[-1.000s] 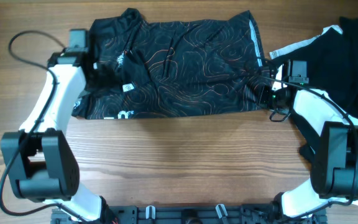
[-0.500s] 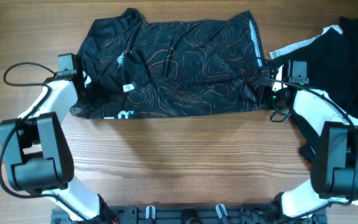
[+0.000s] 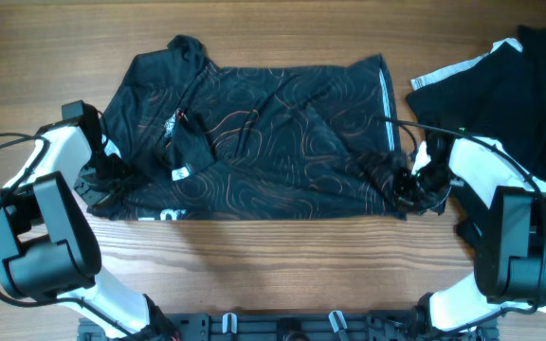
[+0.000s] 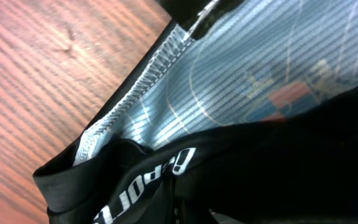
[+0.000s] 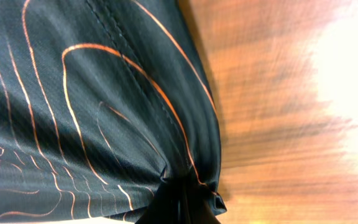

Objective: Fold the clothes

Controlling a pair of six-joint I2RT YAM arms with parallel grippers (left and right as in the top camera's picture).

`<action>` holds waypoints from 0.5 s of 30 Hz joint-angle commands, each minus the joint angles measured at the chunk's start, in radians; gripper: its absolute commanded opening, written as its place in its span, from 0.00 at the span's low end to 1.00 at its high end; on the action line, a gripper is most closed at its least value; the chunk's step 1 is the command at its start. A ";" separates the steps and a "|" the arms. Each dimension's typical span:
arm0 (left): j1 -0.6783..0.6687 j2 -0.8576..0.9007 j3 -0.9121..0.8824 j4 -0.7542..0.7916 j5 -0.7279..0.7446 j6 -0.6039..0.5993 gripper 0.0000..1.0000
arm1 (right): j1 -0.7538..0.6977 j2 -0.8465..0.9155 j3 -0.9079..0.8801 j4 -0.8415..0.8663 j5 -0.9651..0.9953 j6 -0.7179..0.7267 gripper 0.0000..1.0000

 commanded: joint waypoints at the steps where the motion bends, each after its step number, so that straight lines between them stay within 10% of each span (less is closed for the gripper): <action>1: 0.005 -0.005 -0.043 -0.012 -0.027 -0.012 0.04 | 0.019 0.030 -0.034 -0.018 -0.010 0.013 0.04; 6: -0.023 -0.146 -0.015 0.001 -0.014 0.013 0.07 | 0.022 -0.082 -0.025 0.079 0.011 0.037 0.04; 8: -0.043 -0.214 0.008 0.053 0.029 0.014 0.44 | 0.022 -0.151 -0.006 0.154 0.037 0.042 0.11; 10: -0.058 -0.249 0.013 0.128 0.116 0.078 0.96 | 0.022 -0.205 0.004 0.227 0.037 0.042 0.33; 12: -0.074 -0.266 0.013 0.251 0.258 0.177 1.00 | 0.022 -0.261 0.006 0.303 0.026 0.042 0.88; 15: -0.076 -0.263 0.013 0.430 0.422 0.206 1.00 | 0.022 -0.303 0.006 0.367 -0.035 0.031 0.99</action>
